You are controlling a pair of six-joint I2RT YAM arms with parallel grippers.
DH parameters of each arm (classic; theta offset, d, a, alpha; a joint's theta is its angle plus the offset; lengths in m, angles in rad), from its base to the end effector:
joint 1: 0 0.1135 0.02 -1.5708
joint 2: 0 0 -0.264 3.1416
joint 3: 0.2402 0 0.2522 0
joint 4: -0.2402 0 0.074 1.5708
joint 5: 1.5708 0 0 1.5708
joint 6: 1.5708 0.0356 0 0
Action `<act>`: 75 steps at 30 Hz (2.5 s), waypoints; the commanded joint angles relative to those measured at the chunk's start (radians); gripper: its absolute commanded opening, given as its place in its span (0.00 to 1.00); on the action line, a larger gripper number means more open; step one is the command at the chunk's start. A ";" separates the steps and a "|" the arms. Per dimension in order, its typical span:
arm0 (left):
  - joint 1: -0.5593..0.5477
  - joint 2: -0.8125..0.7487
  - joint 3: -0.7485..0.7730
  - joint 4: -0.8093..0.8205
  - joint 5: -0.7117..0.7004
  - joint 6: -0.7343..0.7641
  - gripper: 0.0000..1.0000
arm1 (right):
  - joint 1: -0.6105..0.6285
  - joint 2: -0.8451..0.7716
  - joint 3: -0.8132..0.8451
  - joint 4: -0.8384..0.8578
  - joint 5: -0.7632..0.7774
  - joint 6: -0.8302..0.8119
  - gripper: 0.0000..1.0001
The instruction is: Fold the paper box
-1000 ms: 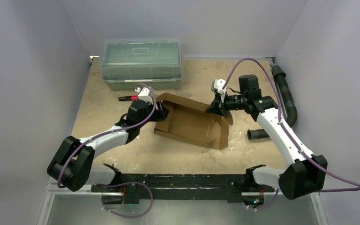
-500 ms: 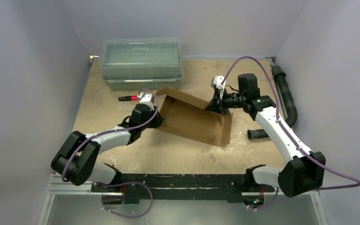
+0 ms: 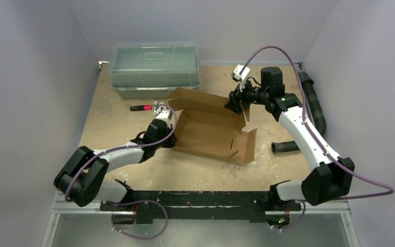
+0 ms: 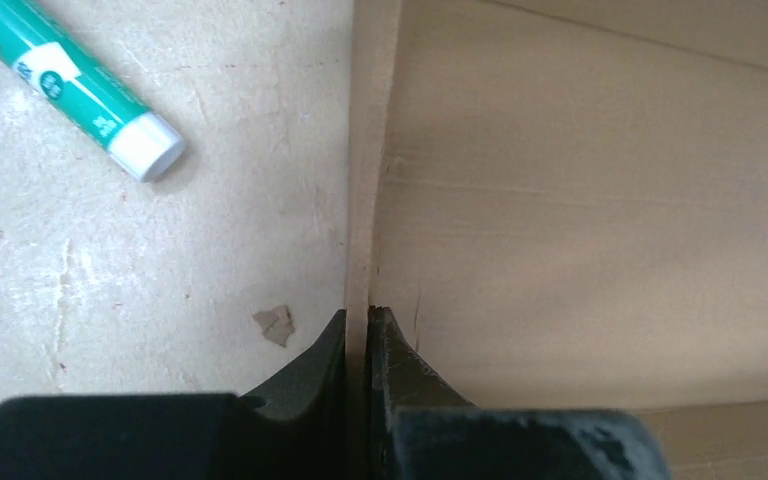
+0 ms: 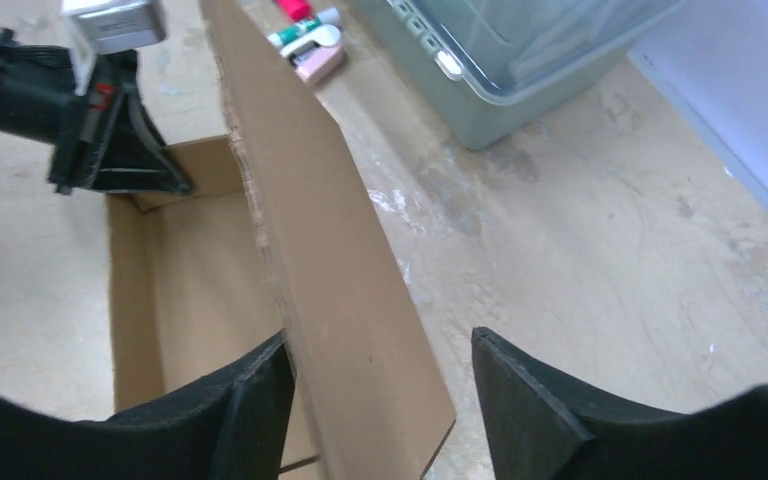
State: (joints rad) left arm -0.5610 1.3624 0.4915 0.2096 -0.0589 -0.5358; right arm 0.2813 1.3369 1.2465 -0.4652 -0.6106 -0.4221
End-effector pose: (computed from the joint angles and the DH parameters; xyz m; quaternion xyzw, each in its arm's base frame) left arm 0.2175 -0.1342 0.1558 -0.0016 0.8981 -0.2063 0.3885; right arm 0.2785 0.1017 0.3535 -0.4243 0.7322 0.2294 0.4809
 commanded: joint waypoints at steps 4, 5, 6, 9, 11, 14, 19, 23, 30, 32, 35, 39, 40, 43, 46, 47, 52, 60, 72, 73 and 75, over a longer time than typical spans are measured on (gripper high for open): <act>-0.068 -0.058 0.018 -0.018 -0.007 0.002 0.00 | -0.005 0.072 0.061 0.005 0.033 0.064 0.72; -0.071 -0.059 0.024 -0.030 -0.016 -0.001 0.00 | -0.010 0.077 0.063 0.003 0.016 0.069 0.72; -0.076 -0.060 0.029 -0.042 -0.028 -0.003 0.00 | -0.016 0.080 0.063 0.004 0.003 0.073 0.72; -0.094 -0.063 0.042 -0.077 -0.071 -0.007 0.00 | -0.041 0.083 0.066 0.010 -0.040 0.083 0.72; -0.100 -0.057 0.051 -0.089 -0.081 -0.006 0.00 | -0.067 0.089 0.080 0.010 -0.099 0.089 0.72; -0.107 -0.043 0.061 -0.100 -0.078 0.002 0.00 | -0.080 0.101 0.105 0.005 -0.147 0.089 0.73; -0.108 -0.050 0.064 -0.107 -0.067 0.002 0.00 | -0.081 0.134 0.153 -0.051 -0.202 0.028 0.65; -0.109 -0.062 0.067 -0.116 -0.063 0.010 0.00 | -0.081 0.119 0.153 -0.053 -0.202 0.026 0.53; -0.110 -0.047 0.071 -0.130 -0.063 0.023 0.00 | -0.082 0.120 0.172 -0.021 0.057 0.063 0.51; -0.109 -0.046 0.074 -0.134 -0.062 0.027 0.00 | -0.080 0.133 0.182 -0.023 0.089 0.059 0.51; -0.109 -0.048 0.082 -0.152 -0.067 0.032 0.00 | -0.080 0.149 0.196 -0.032 0.079 0.050 0.53; -0.109 -0.055 0.095 -0.175 -0.078 0.036 0.00 | -0.082 0.176 0.208 -0.047 0.069 0.034 0.55; -0.110 -0.057 0.097 -0.177 -0.080 0.035 0.00 | -0.082 0.178 0.204 -0.049 0.059 0.033 0.54; -0.109 -0.053 0.104 -0.180 -0.088 0.032 0.00 | -0.083 0.177 0.181 -0.035 0.068 0.031 0.54; -0.110 -0.048 0.108 -0.176 -0.091 0.020 0.00 | -0.092 0.174 0.170 -0.020 0.080 0.036 0.54; -0.109 -0.048 0.112 -0.175 -0.092 0.016 0.00 | -0.097 0.174 0.167 -0.016 0.083 0.039 0.55; -0.109 -0.038 0.129 -0.175 -0.102 0.007 0.00 | -0.123 0.168 0.149 0.017 0.130 0.055 0.75; -0.109 -0.034 0.121 -0.176 -0.087 -0.014 0.00 | -0.187 0.153 0.155 0.048 0.119 0.075 0.82; -0.109 -0.057 0.099 -0.185 -0.087 -0.050 0.00 | -0.258 0.114 0.158 0.045 0.045 0.089 0.92; -0.109 -0.061 0.099 -0.186 -0.088 -0.054 0.00 | -0.260 0.106 0.147 0.044 0.009 0.091 0.92; -0.111 -0.066 0.101 -0.187 -0.088 -0.064 0.00 | -0.261 0.078 0.109 0.049 -0.044 0.107 0.92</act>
State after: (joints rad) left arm -0.6701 1.3354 0.5827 -0.0196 -0.1459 -0.5560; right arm 0.0242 1.4868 1.3933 -0.4446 -0.5434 -0.3462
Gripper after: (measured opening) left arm 0.051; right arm 0.925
